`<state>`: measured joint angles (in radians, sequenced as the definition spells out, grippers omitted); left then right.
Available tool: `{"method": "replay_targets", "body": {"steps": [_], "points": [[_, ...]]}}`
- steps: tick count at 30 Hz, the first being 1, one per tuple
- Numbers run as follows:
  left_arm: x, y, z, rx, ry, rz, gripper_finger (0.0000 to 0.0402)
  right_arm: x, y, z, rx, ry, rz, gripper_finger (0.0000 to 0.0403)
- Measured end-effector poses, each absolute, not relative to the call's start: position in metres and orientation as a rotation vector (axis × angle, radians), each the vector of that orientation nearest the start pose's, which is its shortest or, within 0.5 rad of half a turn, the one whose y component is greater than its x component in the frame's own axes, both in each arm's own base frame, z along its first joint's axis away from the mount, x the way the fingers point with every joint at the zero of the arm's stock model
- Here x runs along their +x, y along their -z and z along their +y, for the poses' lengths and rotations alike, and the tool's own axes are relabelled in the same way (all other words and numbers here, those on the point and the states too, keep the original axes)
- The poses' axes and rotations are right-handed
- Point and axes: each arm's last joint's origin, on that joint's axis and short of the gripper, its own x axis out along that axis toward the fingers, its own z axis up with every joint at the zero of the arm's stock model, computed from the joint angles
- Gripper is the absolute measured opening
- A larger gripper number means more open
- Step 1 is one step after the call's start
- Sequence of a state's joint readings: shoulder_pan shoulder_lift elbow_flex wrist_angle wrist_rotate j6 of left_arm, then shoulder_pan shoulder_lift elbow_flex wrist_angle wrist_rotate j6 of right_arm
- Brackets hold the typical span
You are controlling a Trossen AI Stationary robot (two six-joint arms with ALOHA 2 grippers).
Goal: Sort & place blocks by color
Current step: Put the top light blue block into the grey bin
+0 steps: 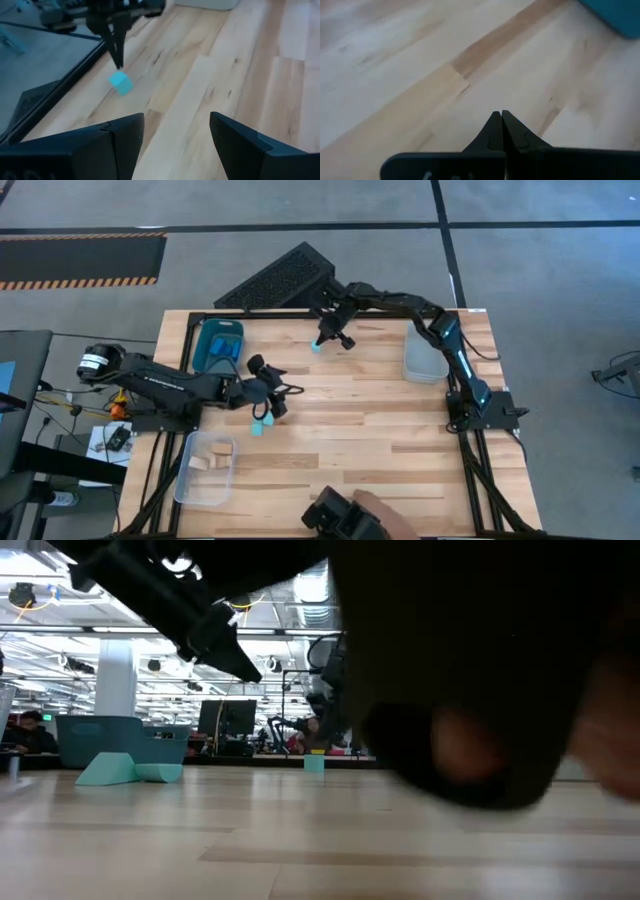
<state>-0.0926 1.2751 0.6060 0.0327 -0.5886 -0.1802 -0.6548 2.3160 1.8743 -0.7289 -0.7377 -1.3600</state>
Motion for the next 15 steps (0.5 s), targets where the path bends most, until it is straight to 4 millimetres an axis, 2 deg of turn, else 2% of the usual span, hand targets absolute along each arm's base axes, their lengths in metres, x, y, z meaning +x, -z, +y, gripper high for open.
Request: {"method": "replay_targets", "body": {"steps": [10,15], "points": [[0.250,-0.201,-0.006,0.001,-0.511,0.508,0.0217,0.385,-0.160,-0.293,-0.576,-0.596,0.635,0.0002],[0.253,-0.205,-0.002,-0.015,-0.525,0.456,0.0217,0.390,-0.155,-0.291,-0.615,-0.613,0.620,0.0002]]}}
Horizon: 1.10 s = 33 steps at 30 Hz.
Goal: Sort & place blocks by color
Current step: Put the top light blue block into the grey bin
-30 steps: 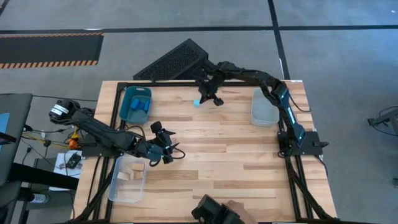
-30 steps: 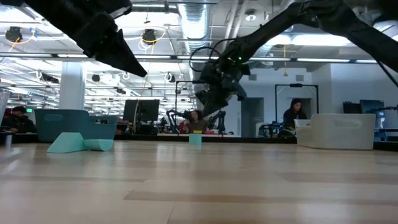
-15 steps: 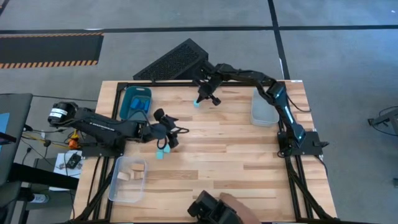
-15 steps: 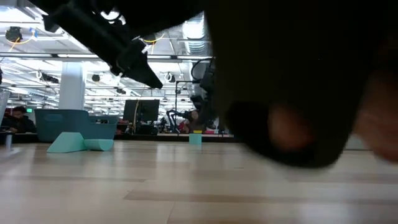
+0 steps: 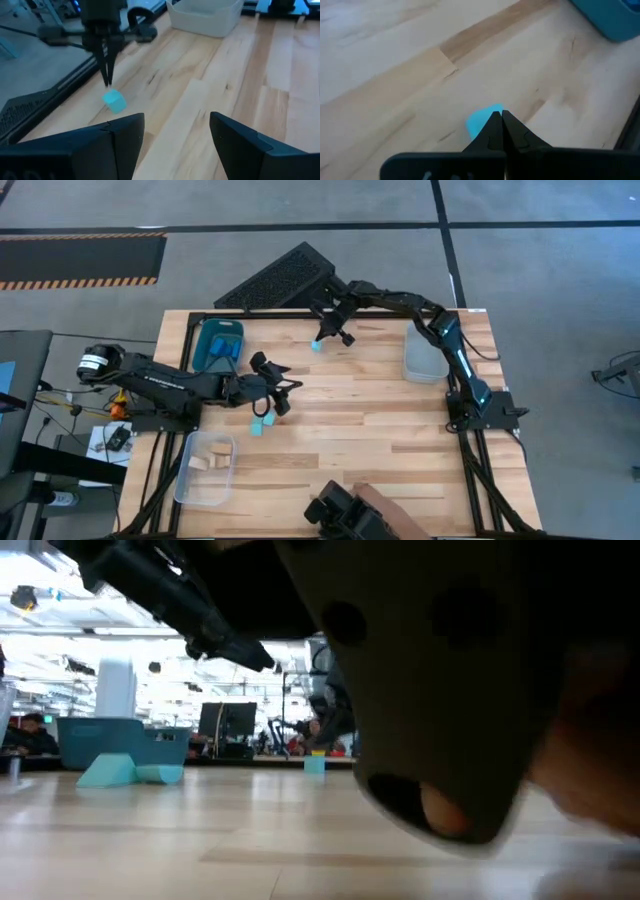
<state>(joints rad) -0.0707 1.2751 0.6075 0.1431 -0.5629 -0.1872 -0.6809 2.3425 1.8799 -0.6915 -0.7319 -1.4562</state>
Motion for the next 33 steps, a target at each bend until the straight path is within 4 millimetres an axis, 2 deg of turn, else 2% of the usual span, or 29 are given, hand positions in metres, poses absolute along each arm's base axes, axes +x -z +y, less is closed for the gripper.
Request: {"method": "replay_targets", "body": {"steps": [3,7,18,28,33], "points": [[0.254,-0.207,0.000,-0.013,-0.532,0.442,0.0217,0.387,-0.144,-0.291,-0.580,-0.642,0.638,0.0002],[0.255,-0.209,0.004,-0.024,-0.547,0.420,0.0217,0.389,-0.150,-0.293,-0.609,-0.624,0.619,0.0002],[0.258,-0.214,0.018,-0.019,-0.544,0.371,0.0217,0.387,-0.147,-0.296,-0.599,-0.608,0.642,0.0002],[0.258,-0.215,0.027,-0.020,-0.542,0.371,0.0217,0.374,-0.143,-0.290,-0.438,-0.636,0.791,0.0001],[0.258,-0.214,0.027,-0.028,-0.521,0.376,0.0217,0.356,-0.161,-0.275,-0.245,-0.676,0.918,0.0001]]}}
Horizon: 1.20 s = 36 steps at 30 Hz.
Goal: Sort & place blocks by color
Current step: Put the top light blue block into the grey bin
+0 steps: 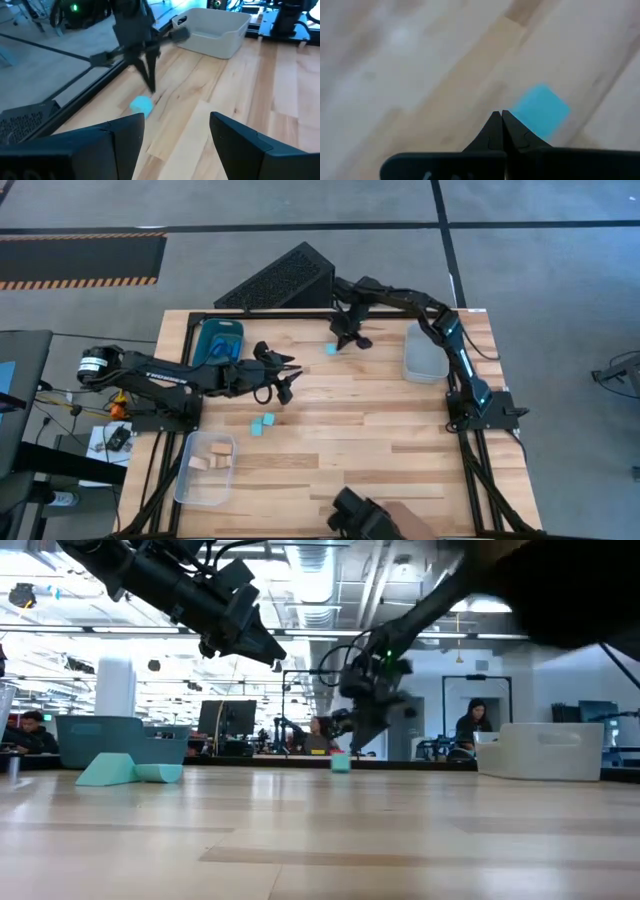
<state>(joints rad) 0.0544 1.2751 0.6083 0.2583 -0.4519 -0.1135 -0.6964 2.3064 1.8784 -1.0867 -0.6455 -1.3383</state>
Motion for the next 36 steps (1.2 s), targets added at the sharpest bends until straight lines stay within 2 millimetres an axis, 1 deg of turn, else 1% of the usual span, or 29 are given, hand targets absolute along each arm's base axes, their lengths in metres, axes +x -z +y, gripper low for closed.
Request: {"method": "replay_targets", "body": {"steps": [2,4,5,6,7,9,10,11,12,14,18,22,25,30,33,36], "points": [[0.258,-0.214,0.027,-0.028,-0.520,0.377,0.0217,0.345,-0.177,-0.265,-0.156,-0.719,0.968,0.0001],[0.257,-0.214,0.027,-0.026,-0.520,0.384,0.0217,0.338,-0.196,-0.252,-0.104,-0.757,0.998,0.0001],[0.257,-0.213,0.027,-0.022,-0.518,0.389,0.0217,0.337,-0.205,-0.246,-0.108,-0.765,0.994,0.0001],[0.257,-0.213,0.027,-0.010,-0.516,0.395,0.0217,0.338,-0.216,-0.244,-0.148,-0.750,0.960,0.0001],[0.257,-0.213,0.027,0.003,-0.513,0.401,0.0217,0.340,-0.226,-0.244,-0.167,-0.711,0.915,0.0001],[0.257,-0.213,0.027,0.020,-0.511,0.405,0.0217,0.348,-0.247,-0.246,-0.170,-0.578,0.840,0.0001],[0.257,-0.213,0.028,0.022,-0.513,0.407,0.0217,0.352,-0.253,-0.250,-0.158,-0.504,0.819,0.0001],[0.256,-0.214,0.028,0.021,-0.512,0.410,0.0217,0.356,-0.253,-0.254,-0.139,-0.433,0.814,0.0001],[0.255,-0.215,0.028,0.014,-0.513,0.405,0.0217,0.360,-0.248,-0.259,-0.119,-0.369,0.830,0.0001],[0.252,-0.217,0.027,-0.001,-0.510,0.410,0.0217,0.365,-0.230,-0.262,-0.105,-0.301,0.896,0.0000],[0.244,-0.222,0.023,-0.020,-0.511,0.423,0.0217,0.369,-0.192,-0.262,-0.077,-0.326,0.991,0.0000],[0.238,-0.229,0.018,-0.019,-0.516,0.409,0.0217,0.372,-0.162,-0.264,-0.017,-0.339,1.049,0.0000],[0.234,-0.234,0.016,-0.019,-0.513,0.387,0.0217,0.370,-0.157,-0.266,-0.009,-0.329,1.087,0.0000],[0.229,-0.241,0.015,-0.020,-0.509,0.365,0.0217,0.367,-0.159,-0.258,0.033,-0.358,1.136,0.0000],[0.228,-0.241,0.015,-0.014,-0.526,0.370,0.0217,0.364,-0.162,-0.248,0.087,-0.383,1.188,0.0000],[0.227,-0.240,0.015,-0.011,-0.526,0.378,0.0217,0.360,-0.165,-0.236,0.165,-0.446,1.224,0.0000]]}}
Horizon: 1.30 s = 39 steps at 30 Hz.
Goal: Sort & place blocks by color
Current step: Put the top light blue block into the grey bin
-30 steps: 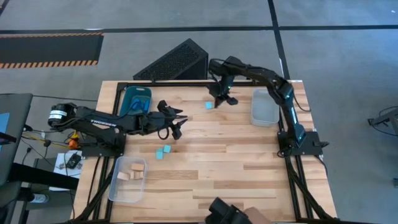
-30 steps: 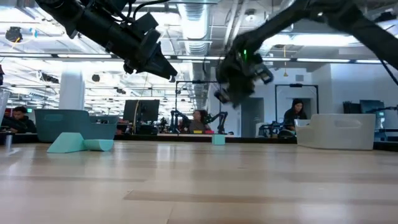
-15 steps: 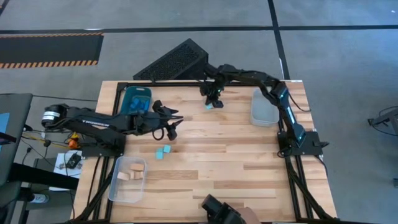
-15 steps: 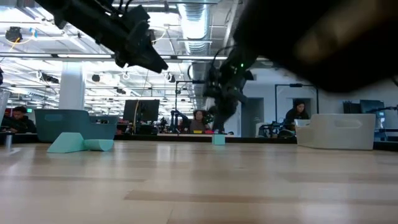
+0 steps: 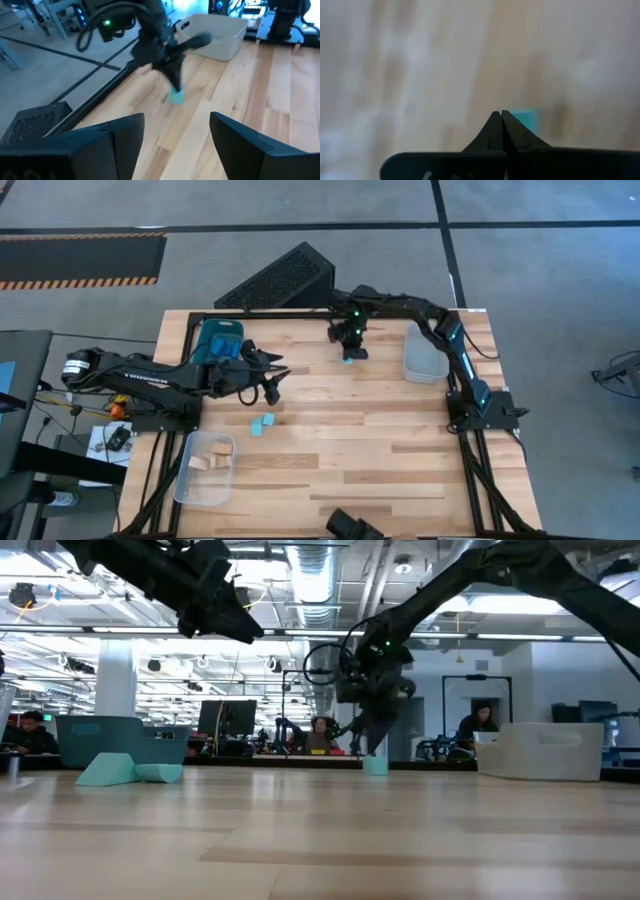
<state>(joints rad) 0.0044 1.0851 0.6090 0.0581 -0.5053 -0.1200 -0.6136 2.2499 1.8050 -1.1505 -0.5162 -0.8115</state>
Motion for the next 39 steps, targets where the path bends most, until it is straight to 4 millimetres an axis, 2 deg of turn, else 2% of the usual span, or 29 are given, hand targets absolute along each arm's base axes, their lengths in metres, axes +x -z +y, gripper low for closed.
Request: {"method": "replay_targets", "body": {"steps": [4,8,12,16,19,25,33,36,39], "points": [[0.226,-0.238,0.015,-0.006,-0.525,0.398,0.0217,0.356,-0.166,-0.206,0.173,-0.517,1.232,0.0000],[0.226,-0.238,0.015,0.022,-0.518,0.408,0.0217,0.341,-0.182,-0.173,0.074,-0.498,1.128,0.0000],[0.227,-0.240,0.015,0.059,-0.511,0.396,0.0217,0.319,-0.203,-0.145,-0.058,-0.390,0.931,0.0000],[0.230,-0.246,0.019,0.037,-0.474,0.338,0.0217,0.307,-0.216,-0.130,-0.168,-0.119,0.683,0.0005],[0.234,-0.246,0.020,0.010,-0.439,0.309,0.0217,0.298,-0.217,-0.127,-0.174,0.097,0.601,0.0025],[0.246,-0.238,0.024,-0.012,-0.447,0.290,0.0217,0.282,-0.208,-0.132,-0.132,0.149,0.729,0.0101],[0.257,-0.228,0.038,-0.005,-0.489,0.278,0.0217,0.287,-0.172,-0.150,-0.064,0.180,0.834,0.0224],[0.256,-0.228,0.043,-0.008,-0.510,0.282,0.0217,0.294,-0.160,-0.156,-0.083,0.169,0.862,0.0249],[0.255,-0.229,0.049,-0.013,-0.529,0.273,0.0217,0.307,-0.154,-0.166,-0.084,0.158,0.887,0.0254]]}}
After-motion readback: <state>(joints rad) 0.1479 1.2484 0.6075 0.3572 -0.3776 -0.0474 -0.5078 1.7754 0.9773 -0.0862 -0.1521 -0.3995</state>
